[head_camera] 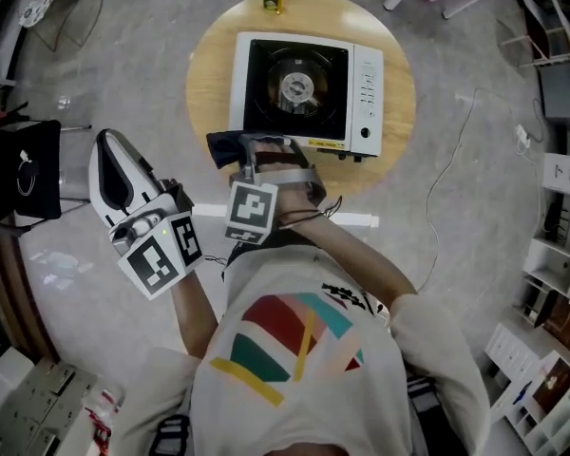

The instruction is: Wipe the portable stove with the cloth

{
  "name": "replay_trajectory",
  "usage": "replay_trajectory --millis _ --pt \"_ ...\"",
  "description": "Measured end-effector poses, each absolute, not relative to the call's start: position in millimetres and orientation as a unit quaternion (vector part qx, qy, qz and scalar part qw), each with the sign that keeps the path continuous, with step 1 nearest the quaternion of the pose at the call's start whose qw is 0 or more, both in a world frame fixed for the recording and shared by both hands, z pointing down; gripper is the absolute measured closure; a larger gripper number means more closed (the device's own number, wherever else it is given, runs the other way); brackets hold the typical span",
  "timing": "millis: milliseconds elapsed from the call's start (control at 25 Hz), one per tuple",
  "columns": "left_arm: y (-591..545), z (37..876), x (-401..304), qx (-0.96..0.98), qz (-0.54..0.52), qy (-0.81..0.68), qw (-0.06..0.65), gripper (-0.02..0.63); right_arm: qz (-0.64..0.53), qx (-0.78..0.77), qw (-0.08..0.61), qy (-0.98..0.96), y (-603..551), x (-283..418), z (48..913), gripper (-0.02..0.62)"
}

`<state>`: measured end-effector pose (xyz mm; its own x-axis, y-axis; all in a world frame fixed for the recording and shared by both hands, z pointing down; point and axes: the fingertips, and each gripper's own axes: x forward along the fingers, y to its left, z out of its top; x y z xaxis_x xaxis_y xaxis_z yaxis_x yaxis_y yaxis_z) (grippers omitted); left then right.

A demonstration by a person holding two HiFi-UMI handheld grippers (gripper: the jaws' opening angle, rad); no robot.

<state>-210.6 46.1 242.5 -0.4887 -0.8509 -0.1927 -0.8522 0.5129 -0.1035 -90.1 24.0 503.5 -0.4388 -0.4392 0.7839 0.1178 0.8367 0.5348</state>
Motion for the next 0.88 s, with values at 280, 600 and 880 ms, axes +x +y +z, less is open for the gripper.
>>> replay_trajectory --millis 280,600,880 --pt "113 259 -233 -0.43 -0.012 0.899 0.086 0.598 -0.315 0.092 0.558 -0.762 31 -103 538 0.563" --pt "114 247 -226 -0.441 -0.004 0.892 0.098 0.598 -0.282 0.103 0.553 -0.777 32 -102 528 0.563" --pt "85 251 -196 -0.487 0.013 0.869 0.093 0.598 -0.27 0.13 0.557 -0.775 16 -50 533 0.563"
